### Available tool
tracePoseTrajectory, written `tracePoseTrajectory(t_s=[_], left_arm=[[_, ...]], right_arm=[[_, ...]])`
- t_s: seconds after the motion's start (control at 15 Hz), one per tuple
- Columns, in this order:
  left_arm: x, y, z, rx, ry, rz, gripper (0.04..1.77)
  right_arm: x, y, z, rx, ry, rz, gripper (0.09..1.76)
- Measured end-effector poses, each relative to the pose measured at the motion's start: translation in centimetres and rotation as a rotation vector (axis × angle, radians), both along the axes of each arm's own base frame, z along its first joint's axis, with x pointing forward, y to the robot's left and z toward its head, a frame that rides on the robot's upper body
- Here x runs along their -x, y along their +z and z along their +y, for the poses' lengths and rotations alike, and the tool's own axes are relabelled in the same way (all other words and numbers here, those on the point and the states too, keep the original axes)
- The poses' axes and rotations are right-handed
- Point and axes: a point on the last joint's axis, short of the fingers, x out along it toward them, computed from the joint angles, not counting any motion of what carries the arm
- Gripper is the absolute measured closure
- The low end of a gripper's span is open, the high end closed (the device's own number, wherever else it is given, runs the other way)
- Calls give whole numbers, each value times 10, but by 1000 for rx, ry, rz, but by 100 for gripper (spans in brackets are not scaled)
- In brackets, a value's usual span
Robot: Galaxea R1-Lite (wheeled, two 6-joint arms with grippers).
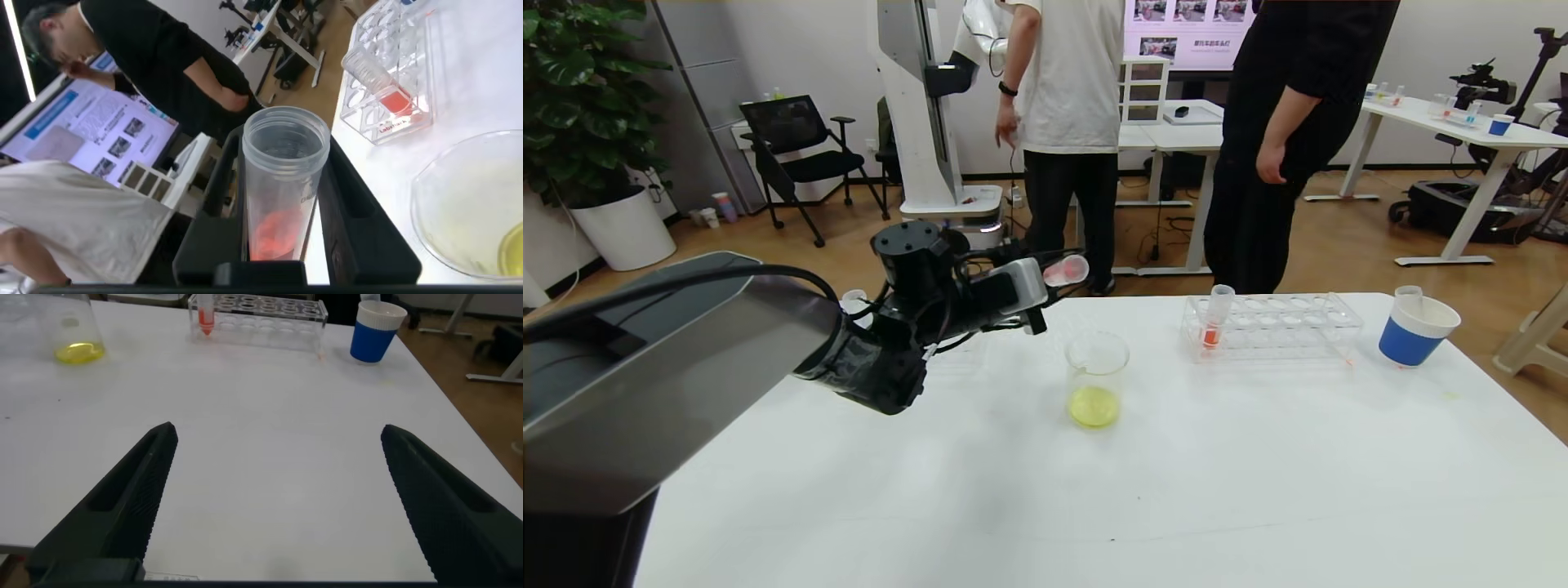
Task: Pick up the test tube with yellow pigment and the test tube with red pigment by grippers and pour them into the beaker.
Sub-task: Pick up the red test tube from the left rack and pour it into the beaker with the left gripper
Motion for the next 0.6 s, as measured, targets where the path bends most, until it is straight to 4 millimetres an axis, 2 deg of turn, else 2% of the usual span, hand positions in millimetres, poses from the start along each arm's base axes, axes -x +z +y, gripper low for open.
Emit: tracePoseTrajectory(t_s=[0.6], left_arm=[[-4, -17, -11, -149, -46, -247, 129]], right_arm=[[0, 0, 0, 0, 0, 0, 11]])
